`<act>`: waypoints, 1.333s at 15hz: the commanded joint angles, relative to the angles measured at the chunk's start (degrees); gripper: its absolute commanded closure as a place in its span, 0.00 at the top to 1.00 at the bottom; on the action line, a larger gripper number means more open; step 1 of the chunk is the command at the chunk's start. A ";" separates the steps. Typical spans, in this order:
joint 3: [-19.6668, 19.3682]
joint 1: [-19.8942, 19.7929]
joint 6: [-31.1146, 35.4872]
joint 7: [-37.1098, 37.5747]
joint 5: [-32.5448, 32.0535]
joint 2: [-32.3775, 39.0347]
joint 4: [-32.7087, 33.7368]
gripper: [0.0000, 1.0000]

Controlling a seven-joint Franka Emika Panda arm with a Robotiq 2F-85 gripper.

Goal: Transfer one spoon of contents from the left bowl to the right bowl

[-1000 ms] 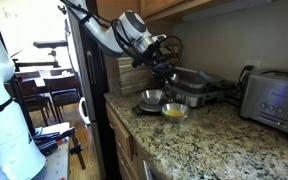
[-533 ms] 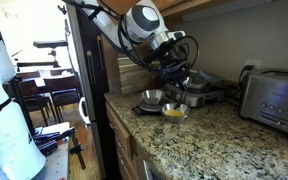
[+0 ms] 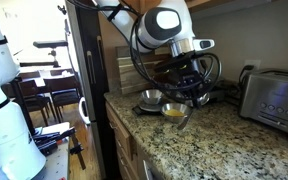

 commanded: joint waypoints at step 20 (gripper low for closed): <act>1.87 -8.25 -20.47 -9.96 18.37 20.63 23.54 0.38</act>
